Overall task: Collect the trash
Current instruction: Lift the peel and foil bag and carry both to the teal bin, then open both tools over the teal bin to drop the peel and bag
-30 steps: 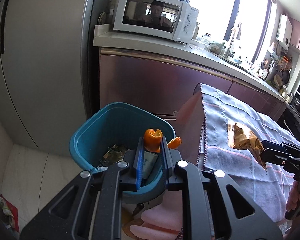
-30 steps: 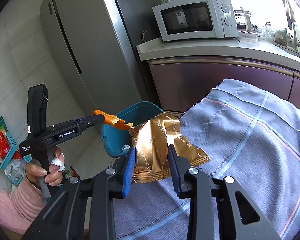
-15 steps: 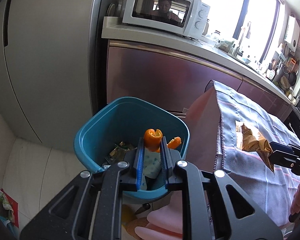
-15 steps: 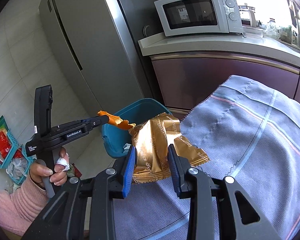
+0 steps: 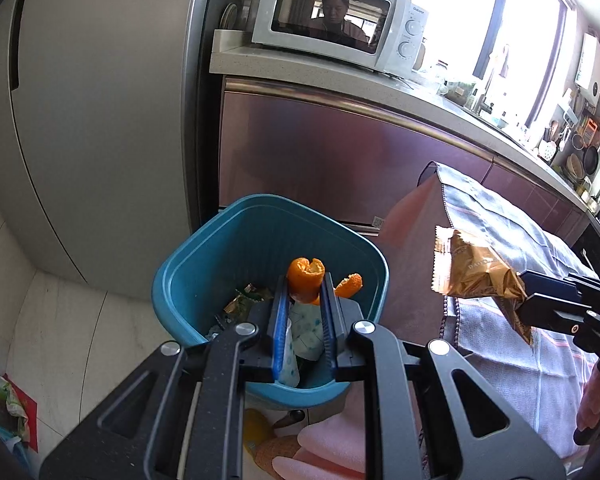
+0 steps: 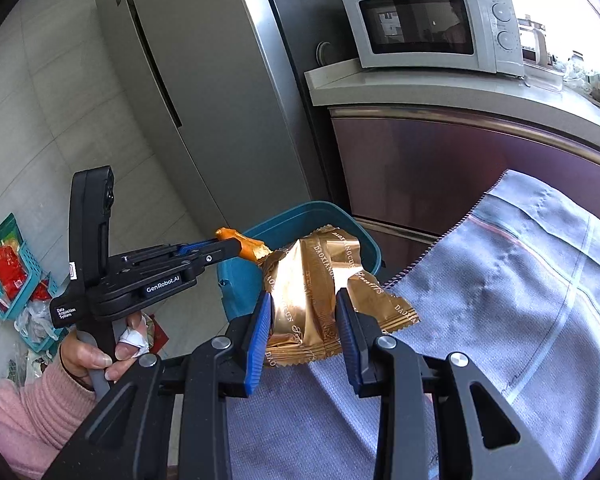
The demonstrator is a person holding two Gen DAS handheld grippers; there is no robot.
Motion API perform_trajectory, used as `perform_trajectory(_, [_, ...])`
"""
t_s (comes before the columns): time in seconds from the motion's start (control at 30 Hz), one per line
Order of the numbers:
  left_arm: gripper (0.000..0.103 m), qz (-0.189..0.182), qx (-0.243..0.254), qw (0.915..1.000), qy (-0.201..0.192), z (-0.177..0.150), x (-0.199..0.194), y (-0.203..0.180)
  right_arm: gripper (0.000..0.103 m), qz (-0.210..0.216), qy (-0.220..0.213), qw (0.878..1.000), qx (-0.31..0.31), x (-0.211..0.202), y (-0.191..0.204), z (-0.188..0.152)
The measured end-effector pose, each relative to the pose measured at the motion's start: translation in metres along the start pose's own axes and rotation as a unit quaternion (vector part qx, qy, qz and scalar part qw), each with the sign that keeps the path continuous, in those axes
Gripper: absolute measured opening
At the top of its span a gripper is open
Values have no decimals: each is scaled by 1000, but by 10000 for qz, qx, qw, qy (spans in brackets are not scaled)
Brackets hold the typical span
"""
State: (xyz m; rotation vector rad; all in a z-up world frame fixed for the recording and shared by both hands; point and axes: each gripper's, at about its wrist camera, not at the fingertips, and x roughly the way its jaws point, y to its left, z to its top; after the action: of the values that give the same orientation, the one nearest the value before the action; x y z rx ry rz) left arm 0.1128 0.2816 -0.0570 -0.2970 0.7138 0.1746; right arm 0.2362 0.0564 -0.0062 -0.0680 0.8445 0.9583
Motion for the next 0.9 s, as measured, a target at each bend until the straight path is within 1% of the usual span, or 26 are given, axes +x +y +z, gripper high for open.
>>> perform_trajectory(0.27, [16, -2, -43, 10000, -37, 2, 0, 2, 31, 40, 73, 9999, -111, 15, 8, 7])
perform_trajectory(0.5, [16, 24, -54, 10000, -50, 3, -1, 6, 31, 37, 168, 9998, -87, 26, 8, 11])
perform_trajectory(0.67, [16, 77, -84, 9999, -12, 5, 3, 8, 31, 57, 352, 9994, -28, 43, 5, 18])
perform_trajectory(0.9, [16, 143, -177, 9996, 176, 8, 22, 15, 31, -23, 651, 9979, -59, 74, 8, 31])
